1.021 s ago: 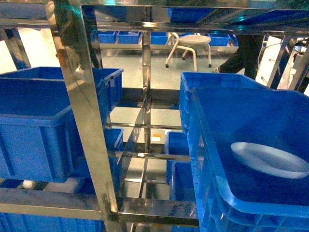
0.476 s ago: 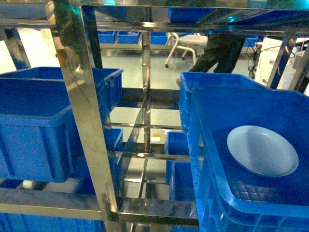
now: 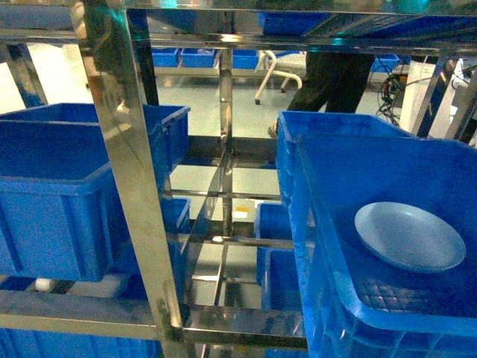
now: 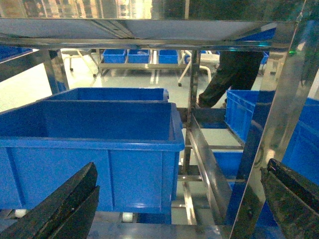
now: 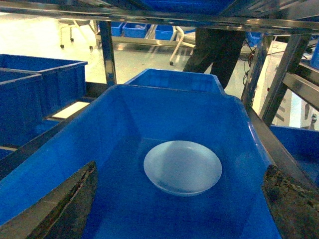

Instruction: Place blue tray on left shelf second layer neatly

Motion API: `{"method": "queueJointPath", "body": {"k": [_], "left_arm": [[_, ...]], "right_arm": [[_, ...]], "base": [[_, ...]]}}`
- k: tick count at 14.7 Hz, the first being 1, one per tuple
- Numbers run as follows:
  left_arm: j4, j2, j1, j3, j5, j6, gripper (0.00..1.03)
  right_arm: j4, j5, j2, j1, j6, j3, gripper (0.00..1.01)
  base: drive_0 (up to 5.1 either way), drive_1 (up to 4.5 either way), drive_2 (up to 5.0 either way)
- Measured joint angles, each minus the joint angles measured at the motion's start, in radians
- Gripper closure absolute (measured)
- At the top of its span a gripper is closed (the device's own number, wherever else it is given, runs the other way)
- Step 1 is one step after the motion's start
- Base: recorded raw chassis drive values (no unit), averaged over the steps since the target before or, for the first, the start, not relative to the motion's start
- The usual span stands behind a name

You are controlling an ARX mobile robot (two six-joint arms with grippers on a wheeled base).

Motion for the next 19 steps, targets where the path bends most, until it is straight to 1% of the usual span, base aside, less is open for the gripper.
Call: {"method": "queueJointPath", "body": {"k": [1,3,5,6,7,8,9,10,11,13,14,15,16,17,19], "left_arm": [[0.000,0.000,0.000,0.000,0.000,0.000,0.05],[0.000,0.000,0.000,0.000,0.000,0.000,0.05],[0.000,0.000,0.000,0.000,0.000,0.000,0.05],[0.000,0.000,0.000,0.000,0.000,0.000,0.05],[0.000,0.000,0.000,0.000,0.000,0.000,0.05],[0.000,0.000,0.000,0.000,0.000,0.000,0.05],[0.000,0.000,0.000,0.000,0.000,0.000,0.05],[0.000,0.000,0.000,0.000,0.000,0.000,0.05],[0.000,0.000,0.000,0.000,0.000,0.000,0.05],[0.000,0.000,0.000,0.000,0.000,0.000,0.05],[0.000,0.000,0.000,0.000,0.000,0.000,0.05],[0.000,0.000,0.000,0.000,0.000,0.000,0.05],[-0.001,0.000,0.000,0.000,0.000,0.000,0.05],[0.000,0.000,0.000,0.000,0.000,0.000,0.05],[0.000,0.000,0.000,0.000,0.000,0.000,0.05]], "right_arm": [[-0.055,0.002,-0.066,-0.001,0.009,-0.011,0.03],[-0.155,-0.007,-0.164,-0.031,0.016,-0.037,0.03],[-0.325,-0.047,-0.326,-0.089,0.019,-0.070,0.03],[-0.403,-0.081,-0.400,-0.121,0.018,-0.077,0.03],[-0.452,-0.109,-0.447,-0.148,0.011,-0.080,0.03],[-0.458,-0.123,-0.458,-0.161,0.001,-0.080,0.03],[-0.439,-0.131,-0.438,-0.163,-0.013,-0.080,0.03],[-0.378,-0.103,-0.408,-0.146,-0.029,-0.081,0.03],[-0.382,-0.097,-0.406,-0.143,-0.043,-0.081,0.03],[-0.378,-0.092,-0.407,-0.144,-0.050,-0.081,0.03],[-0.247,-0.042,-0.366,-0.122,-0.030,-0.089,0.09],[-0.179,0.023,-0.394,-0.079,0.006,-0.093,0.22],[-0.243,0.065,-0.483,-0.035,0.024,-0.093,0.35],[-0.316,0.104,-0.563,0.000,0.035,-0.093,0.48],[-0.462,0.165,-0.683,0.059,0.042,-0.086,0.73]], "base": [[0.0,0.00,0.0],[0.0,0.00,0.0],[0.0,0.00,0.0],[0.0,0.00,0.0],[0.0,0.00,0.0],[0.0,0.00,0.0],[0.0,0.00,0.0],[0.0,0.00,0.0],[0.0,0.00,0.0],[0.0,0.00,0.0],[0.0,0.00,0.0],[0.0,0.00,0.0],[0.0,0.00,0.0],[0.0,0.00,0.0],[0.0,0.00,0.0]]}}
